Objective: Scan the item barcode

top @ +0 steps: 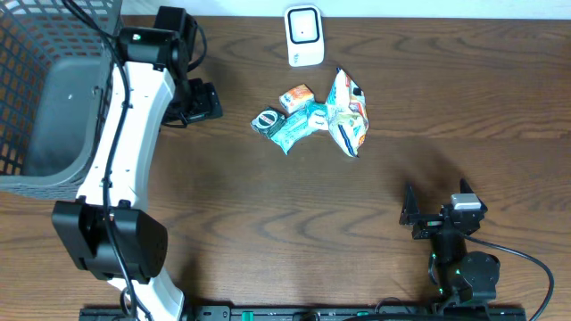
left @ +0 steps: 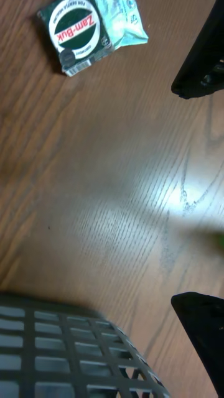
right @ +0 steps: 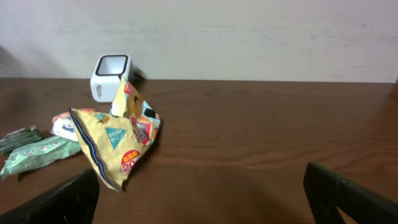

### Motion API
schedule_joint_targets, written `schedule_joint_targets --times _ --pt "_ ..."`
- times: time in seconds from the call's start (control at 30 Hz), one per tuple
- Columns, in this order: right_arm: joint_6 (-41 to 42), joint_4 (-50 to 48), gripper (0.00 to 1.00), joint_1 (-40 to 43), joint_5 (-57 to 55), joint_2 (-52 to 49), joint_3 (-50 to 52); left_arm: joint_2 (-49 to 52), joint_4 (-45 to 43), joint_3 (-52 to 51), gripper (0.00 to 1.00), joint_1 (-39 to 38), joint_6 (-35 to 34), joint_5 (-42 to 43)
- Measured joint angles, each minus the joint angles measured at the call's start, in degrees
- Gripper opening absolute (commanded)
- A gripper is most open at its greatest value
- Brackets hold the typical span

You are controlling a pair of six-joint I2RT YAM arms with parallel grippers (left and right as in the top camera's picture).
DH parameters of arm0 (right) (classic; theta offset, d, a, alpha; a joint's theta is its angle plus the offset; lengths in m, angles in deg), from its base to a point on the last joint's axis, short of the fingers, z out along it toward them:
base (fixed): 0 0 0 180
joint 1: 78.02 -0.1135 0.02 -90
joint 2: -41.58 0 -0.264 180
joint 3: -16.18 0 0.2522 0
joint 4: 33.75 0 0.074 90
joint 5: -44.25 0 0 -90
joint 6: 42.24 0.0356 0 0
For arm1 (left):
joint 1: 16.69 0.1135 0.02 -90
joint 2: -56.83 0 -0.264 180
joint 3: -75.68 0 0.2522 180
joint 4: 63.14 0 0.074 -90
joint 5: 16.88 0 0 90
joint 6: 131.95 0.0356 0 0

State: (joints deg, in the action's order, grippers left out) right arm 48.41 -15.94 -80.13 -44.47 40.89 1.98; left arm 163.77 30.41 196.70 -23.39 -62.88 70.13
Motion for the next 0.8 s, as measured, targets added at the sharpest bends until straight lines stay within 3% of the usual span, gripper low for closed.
schedule_joint_targets --times 0.8 --pt "0.0 0.0 0.99 0.0 0.0 0.0 0.0 0.0 1.88 0.0 0.98 0.17 -0.26 4.37"
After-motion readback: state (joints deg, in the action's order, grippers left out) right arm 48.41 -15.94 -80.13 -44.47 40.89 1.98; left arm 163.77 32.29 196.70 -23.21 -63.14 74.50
